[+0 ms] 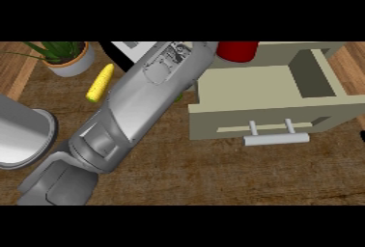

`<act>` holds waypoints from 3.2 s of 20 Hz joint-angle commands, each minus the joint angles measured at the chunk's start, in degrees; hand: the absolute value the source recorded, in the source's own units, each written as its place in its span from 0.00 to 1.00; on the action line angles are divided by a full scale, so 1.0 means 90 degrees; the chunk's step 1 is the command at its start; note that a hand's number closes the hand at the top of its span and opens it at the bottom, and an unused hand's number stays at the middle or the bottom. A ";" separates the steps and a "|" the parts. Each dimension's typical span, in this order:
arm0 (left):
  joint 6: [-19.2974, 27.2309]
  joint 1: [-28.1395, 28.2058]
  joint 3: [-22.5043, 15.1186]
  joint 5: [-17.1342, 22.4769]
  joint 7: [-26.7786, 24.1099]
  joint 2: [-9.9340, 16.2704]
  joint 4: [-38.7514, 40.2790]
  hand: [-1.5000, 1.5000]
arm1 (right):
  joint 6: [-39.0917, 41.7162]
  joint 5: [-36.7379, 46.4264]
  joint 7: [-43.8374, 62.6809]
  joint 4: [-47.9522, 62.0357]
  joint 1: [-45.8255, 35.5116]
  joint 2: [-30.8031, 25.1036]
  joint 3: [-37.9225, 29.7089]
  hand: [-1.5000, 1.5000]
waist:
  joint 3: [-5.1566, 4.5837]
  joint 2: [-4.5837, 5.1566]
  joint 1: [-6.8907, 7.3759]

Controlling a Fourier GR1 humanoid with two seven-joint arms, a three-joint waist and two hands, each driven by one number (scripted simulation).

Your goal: Pick up the can, place it into the drawer and close the drawer

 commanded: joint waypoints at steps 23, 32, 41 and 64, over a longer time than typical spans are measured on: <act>0.0607 -0.0057 -0.1664 0.1174 -0.1371 0.0000 0.1491 1.00 | -0.0087 0.0118 -0.0027 0.0326 -0.0735 -0.0160 0.0050 0.00 | 0.0008 0.0116 -0.0386; 0.1030 0.0159 -0.2021 0.1497 -0.1380 0.0000 0.1567 0.00 | -0.0239 0.0213 0.0370 0.0398 -0.1164 -0.0249 0.0144 0.00 | 0.0004 0.0134 -0.0423; 0.1349 0.0212 -0.1989 0.1852 -0.1614 0.0000 0.1600 0.00 | -0.0252 0.0531 0.0096 0.0174 -0.0965 -0.0108 0.0376 0.00 | 0.0002 0.0142 -0.0489; 0.1938 0.0145 -0.2104 0.2746 -0.1850 0.0000 0.0926 0.00 | -0.0558 0.5051 -0.0790 0.0687 -0.1855 -0.1453 0.1632 0.00 | -0.0005 0.0031 0.0080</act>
